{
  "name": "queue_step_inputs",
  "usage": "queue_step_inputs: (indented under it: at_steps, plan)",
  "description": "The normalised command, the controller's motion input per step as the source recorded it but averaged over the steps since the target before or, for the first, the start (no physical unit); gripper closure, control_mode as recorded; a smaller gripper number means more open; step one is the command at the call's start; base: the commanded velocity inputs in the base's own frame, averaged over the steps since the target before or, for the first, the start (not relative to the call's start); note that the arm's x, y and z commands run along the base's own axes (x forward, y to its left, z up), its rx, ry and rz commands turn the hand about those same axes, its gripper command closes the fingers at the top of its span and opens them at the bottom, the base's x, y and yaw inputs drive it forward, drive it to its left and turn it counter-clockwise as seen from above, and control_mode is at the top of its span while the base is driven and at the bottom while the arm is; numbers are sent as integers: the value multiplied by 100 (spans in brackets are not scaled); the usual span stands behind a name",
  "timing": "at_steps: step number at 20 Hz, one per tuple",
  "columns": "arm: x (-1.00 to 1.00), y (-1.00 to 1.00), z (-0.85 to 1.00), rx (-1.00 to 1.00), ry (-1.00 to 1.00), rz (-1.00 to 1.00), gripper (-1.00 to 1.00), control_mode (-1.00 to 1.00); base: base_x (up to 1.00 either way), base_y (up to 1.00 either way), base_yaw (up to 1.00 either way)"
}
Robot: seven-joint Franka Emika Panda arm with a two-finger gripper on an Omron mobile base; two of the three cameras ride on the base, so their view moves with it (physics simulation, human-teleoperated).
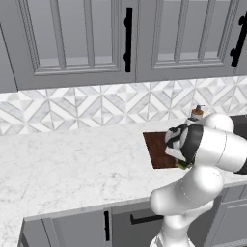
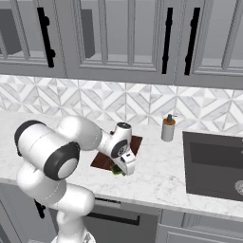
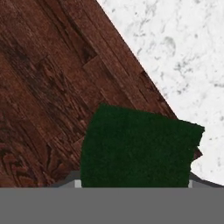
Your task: Pick up the sponge from the counter and clean the cutting board by briefly scrubbing or pressing down on the cutting board. Once finished, release the sponge.
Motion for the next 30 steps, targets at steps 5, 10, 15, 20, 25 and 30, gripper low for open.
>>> queue_step_inputs:
  at_steps: [5,10,15,20,25,30]
  plan:
    - [35,1,0,0,2,0,100,-100,0,0,0]
    - [32,0,0,0,5,0,100,-100,0,0,0]
    - [26,0,0,0,-2,0,100,-100,0,0,0]
    - [38,3,-22,0,-8,0,100,-100,0,0,0]
    - [47,4,-28,0,-13,0,100,-100,0,0,0]
    - [33,0,0,0,-17,0,100,-100,0,0,0]
